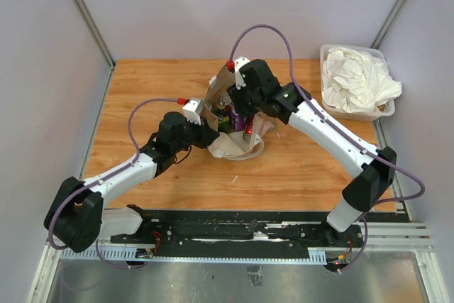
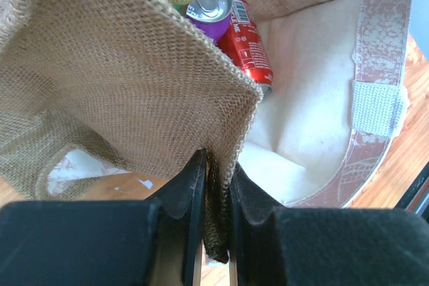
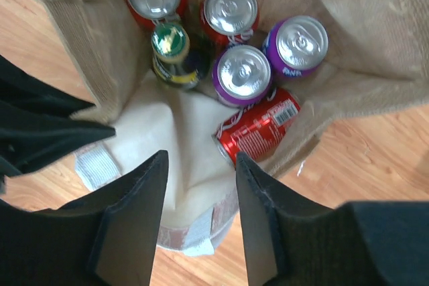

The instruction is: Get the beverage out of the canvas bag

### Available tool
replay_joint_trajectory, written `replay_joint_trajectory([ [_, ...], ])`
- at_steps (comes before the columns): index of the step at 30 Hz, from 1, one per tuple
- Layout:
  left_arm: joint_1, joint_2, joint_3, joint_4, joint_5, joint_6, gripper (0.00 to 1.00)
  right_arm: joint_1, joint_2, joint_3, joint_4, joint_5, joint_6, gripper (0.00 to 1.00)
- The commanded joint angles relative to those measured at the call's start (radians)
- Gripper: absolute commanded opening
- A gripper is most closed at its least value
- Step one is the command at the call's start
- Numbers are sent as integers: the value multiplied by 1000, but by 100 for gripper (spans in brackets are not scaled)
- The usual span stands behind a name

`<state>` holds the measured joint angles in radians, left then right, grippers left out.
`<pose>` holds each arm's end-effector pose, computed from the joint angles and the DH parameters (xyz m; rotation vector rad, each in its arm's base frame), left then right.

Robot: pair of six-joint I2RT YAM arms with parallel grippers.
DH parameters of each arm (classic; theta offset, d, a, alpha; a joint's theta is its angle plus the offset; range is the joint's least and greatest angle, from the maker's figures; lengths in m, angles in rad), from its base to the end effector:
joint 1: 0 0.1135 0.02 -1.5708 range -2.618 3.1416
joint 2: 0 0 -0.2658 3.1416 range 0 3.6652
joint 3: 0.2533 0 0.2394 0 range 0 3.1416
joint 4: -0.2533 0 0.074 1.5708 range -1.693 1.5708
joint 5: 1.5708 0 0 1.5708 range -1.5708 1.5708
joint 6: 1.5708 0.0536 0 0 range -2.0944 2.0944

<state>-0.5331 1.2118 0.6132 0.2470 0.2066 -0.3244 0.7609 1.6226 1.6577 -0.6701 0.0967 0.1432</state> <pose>0.2275 -0.1470 0.2378 0.3501 1.9614 -0.7643 0.2685 0.2485 0.3715 -0.6260 2.1414 0.3952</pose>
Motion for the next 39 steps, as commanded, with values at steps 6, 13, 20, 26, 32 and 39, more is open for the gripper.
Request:
replay_joint_trajectory([
  [6,-43,75,-38,-26,19,-24,0,34,176,63,-85,-16,-81,51],
  [13,-45,64,-39,-27,28,-28,0,50,241,27,-146,39,24,47],
  [20,-46,-15,-40,-82,-3,-24,0,49,223,-86,-188,168,194,60],
  [26,-45,-40,-24,-115,-11,-17,1,49,257,-78,-246,241,307,98],
  [32,-45,-46,-8,-142,-26,-7,0,48,292,-42,-252,304,381,98],
  [39,-45,-56,2,-155,-33,-3,0,42,354,5,-252,339,396,98],
])
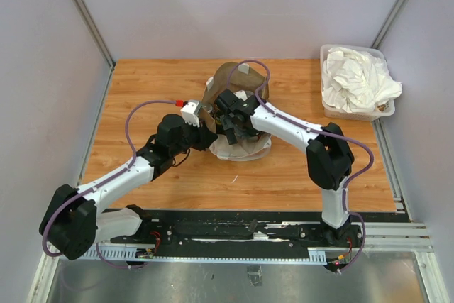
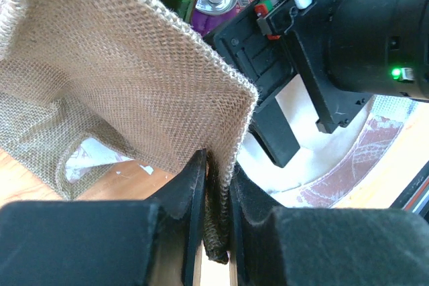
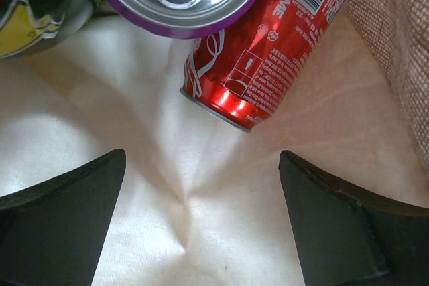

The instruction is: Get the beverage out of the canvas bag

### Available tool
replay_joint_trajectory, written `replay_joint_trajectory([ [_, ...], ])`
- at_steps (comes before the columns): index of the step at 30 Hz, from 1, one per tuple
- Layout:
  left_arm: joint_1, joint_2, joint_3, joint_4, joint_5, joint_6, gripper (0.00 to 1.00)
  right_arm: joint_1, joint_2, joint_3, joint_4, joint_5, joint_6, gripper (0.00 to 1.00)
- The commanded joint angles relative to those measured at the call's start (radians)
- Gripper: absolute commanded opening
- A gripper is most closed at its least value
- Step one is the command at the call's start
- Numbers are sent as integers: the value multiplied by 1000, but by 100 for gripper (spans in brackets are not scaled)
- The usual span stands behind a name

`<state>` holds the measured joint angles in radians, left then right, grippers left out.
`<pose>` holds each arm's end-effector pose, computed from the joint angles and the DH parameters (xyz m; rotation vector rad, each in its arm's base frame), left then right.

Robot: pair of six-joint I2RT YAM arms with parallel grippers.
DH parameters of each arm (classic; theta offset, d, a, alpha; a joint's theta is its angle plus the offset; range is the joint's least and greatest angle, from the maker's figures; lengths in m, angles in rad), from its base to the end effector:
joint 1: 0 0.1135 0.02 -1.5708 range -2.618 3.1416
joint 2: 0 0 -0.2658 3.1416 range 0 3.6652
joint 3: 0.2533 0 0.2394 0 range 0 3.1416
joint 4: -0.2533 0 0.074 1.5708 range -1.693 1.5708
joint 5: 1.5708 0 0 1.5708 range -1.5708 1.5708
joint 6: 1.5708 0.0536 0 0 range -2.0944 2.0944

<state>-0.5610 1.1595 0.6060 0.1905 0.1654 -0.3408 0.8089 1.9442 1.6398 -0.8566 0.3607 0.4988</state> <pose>0.2163 -0.1463 0.2413 0.3337 1.9769 -0.7511 0.2936 0.2803 0.2349 -0.3043 2.5854 -0.0477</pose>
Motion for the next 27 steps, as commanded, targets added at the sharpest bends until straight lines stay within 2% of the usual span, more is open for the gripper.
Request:
replay_joint_trajectory([
  [1,-18,-2,12,-101,7,14,0,-7,53,22,-56,77,45,98],
  [12,-19,2,25,-114,6,23,0,-11,100,17,-22,293,138,98],
  [16,-19,-3,25,-120,1,25,0,-29,111,10,-19,316,138,99],
  [27,-17,-4,30,-130,-3,31,0,-52,127,-56,42,372,79,63],
])
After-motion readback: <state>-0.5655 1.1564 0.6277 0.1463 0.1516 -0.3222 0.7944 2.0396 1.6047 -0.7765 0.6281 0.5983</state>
